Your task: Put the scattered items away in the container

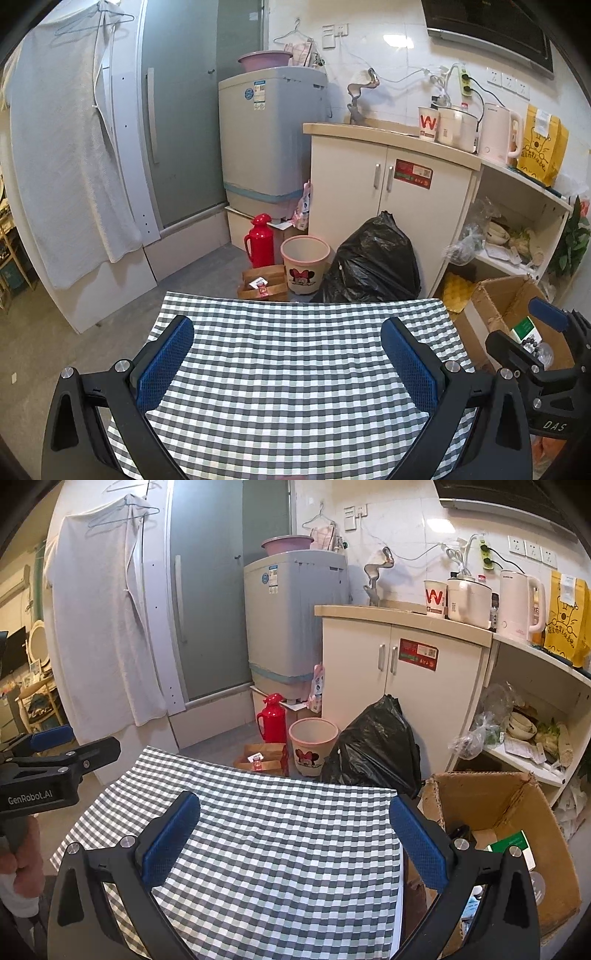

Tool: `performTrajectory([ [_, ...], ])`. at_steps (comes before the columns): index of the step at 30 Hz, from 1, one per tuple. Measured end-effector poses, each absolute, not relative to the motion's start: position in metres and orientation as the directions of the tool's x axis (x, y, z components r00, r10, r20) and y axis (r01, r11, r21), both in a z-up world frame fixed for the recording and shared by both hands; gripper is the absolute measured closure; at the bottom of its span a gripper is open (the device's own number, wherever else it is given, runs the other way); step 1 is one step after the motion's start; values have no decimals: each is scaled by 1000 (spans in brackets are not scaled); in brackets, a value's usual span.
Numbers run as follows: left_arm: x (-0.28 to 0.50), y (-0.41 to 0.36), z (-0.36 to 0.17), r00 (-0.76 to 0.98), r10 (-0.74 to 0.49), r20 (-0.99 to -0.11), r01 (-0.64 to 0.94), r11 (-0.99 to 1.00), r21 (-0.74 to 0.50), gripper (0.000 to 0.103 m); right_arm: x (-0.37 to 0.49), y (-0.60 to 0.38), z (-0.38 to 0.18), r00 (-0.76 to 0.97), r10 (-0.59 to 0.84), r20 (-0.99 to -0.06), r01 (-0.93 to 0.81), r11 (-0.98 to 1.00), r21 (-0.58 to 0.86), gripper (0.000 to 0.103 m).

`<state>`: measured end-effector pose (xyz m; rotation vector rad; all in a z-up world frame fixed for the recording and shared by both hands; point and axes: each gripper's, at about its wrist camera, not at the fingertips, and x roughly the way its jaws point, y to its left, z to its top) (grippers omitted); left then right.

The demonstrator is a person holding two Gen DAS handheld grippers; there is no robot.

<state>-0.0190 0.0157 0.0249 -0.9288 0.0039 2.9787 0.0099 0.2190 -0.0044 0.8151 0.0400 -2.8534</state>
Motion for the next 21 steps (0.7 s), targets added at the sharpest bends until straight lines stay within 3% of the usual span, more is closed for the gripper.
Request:
performTrajectory([
  [21,-25,8,14,-812,25,-583,-18,-1000,-18,0,6,209,-11,-824,-173,-540,183,-982,37,0],
])
